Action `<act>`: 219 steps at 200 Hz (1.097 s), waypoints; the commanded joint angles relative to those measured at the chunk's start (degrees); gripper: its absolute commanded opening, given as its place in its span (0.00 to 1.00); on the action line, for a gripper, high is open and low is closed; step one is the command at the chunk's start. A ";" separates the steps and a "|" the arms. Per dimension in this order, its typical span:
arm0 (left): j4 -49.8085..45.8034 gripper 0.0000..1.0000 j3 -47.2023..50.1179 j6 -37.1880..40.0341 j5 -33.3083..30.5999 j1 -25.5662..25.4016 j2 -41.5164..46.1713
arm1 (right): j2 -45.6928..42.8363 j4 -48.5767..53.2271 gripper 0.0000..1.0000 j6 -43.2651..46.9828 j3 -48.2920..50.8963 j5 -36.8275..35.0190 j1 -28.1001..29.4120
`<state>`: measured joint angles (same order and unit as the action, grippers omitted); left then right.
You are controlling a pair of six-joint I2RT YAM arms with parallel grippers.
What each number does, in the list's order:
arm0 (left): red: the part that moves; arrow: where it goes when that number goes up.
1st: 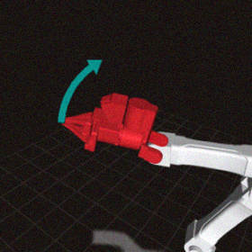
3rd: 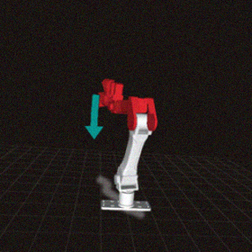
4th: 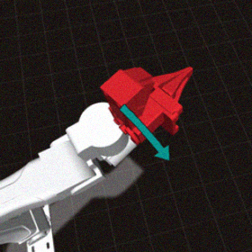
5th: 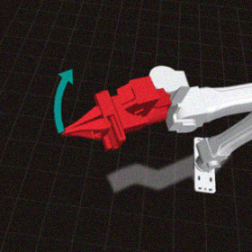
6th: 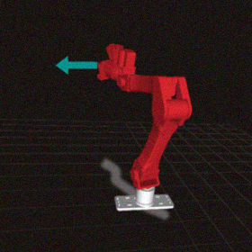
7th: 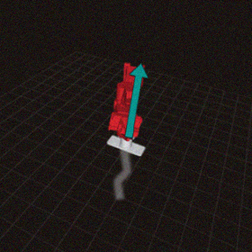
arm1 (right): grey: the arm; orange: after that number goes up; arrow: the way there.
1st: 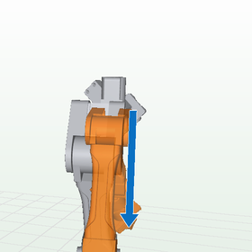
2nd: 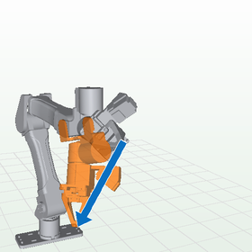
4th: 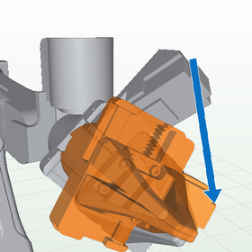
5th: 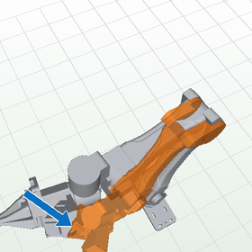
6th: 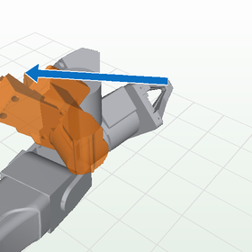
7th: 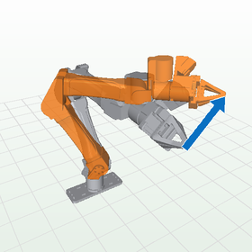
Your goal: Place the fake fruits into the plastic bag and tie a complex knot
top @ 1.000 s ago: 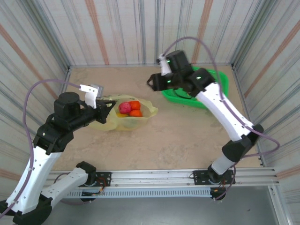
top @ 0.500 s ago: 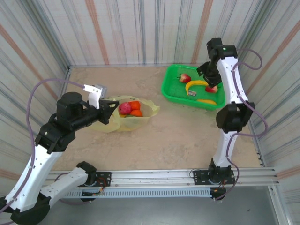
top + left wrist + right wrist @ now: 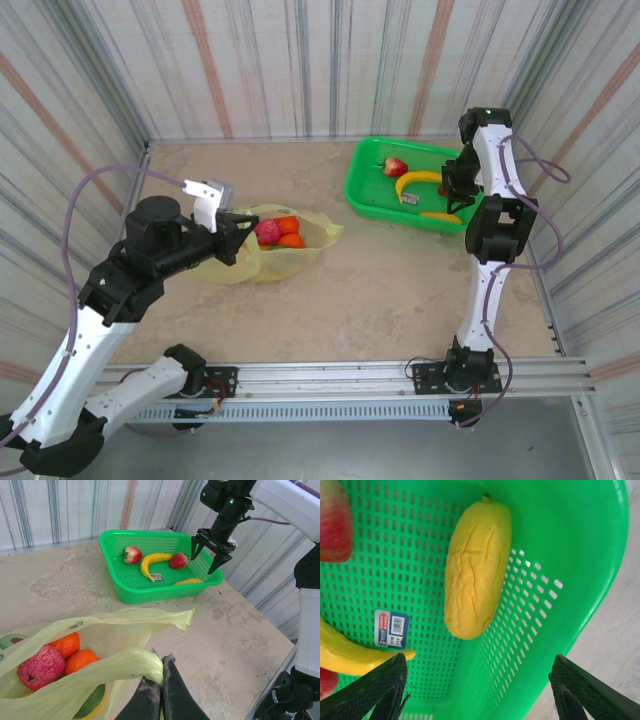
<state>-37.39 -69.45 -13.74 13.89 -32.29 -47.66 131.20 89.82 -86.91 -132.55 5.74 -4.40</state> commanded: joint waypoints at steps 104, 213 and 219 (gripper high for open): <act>-0.13 0.00 -0.25 2.12 -1.83 -0.71 0.77 | 1.81 -4.31 0.75 -14.99 0.81 -0.06 0.00; -1.20 0.00 -1.21 4.22 -4.87 -0.70 -0.24 | 8.57 -2.70 0.75 -7.70 0.00 -1.78 -0.47; -1.20 0.00 -1.23 4.34 -5.09 -0.67 -0.32 | 9.08 -2.70 0.75 -7.21 0.30 -1.90 -0.51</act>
<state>-37.89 -69.45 -11.16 10.35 -32.64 -47.75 137.97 84.47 -96.44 -132.03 6.17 -4.54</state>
